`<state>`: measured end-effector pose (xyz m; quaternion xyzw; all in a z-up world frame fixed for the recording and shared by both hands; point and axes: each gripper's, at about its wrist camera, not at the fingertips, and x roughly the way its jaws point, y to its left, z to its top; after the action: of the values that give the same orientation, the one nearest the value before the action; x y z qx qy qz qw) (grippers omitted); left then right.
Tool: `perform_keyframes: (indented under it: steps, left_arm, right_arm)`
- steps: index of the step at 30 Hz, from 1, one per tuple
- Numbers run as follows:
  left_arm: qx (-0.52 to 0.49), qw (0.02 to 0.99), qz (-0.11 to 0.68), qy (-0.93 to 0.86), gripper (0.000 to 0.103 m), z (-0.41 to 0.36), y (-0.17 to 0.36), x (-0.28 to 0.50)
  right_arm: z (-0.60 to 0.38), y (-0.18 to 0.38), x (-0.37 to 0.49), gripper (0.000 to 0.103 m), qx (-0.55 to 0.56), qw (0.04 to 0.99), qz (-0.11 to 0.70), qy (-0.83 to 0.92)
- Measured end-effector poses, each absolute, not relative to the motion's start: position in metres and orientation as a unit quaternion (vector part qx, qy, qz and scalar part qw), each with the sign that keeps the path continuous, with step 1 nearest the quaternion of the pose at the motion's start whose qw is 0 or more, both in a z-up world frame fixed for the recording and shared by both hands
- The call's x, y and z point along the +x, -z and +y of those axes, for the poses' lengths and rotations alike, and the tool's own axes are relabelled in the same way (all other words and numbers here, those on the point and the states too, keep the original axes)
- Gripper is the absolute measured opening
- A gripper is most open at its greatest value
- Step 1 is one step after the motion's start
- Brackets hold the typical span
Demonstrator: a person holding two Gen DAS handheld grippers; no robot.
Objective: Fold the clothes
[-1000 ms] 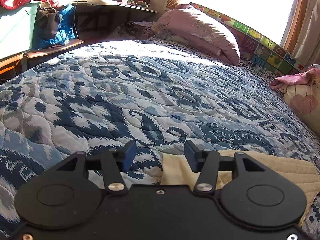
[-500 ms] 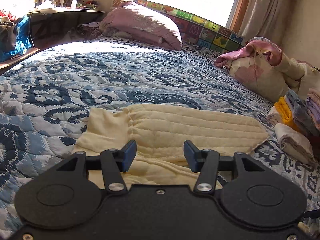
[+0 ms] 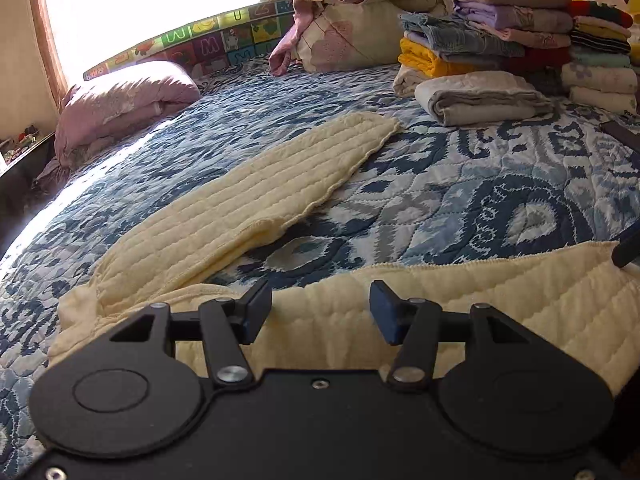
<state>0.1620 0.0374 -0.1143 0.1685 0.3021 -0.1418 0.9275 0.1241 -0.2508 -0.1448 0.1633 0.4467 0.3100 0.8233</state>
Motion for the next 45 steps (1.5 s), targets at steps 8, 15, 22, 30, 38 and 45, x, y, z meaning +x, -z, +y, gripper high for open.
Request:
perform_keyframes:
  steps: [8,15,22,30,38,45]
  left_arm:
    - [0.104,0.960,0.220,0.140,0.005,0.058,0.099,0.146]
    - [0.059,0.965,0.227,0.115,0.060,0.080,0.100,0.147]
    - [0.029,0.962,0.260,0.082,0.047,0.095,0.109,0.156]
    - [-0.045,0.963,0.267,0.019,0.038,0.125,0.110,0.167]
    - [-0.115,0.941,0.318,-0.027,0.032,0.173,0.121,0.183]
    - [-0.142,0.962,0.226,-0.049,0.032,0.186,0.103,0.172]
  right_arm:
    - [-0.238,0.118,0.111,0.007,0.144,0.848,0.395,-0.324]
    - [-0.256,0.087,0.119,0.010,0.145,0.855,0.405,-0.289]
    - [-0.277,0.149,0.122,0.057,0.263,0.821,0.445,-0.241]
    - [-0.249,0.156,0.108,0.008,0.278,0.827,0.428,-0.237]
    - [-0.266,0.150,0.089,0.009,0.253,0.829,0.447,-0.221]
    - [-0.257,0.118,0.078,0.020,0.212,0.880,0.375,-0.202]
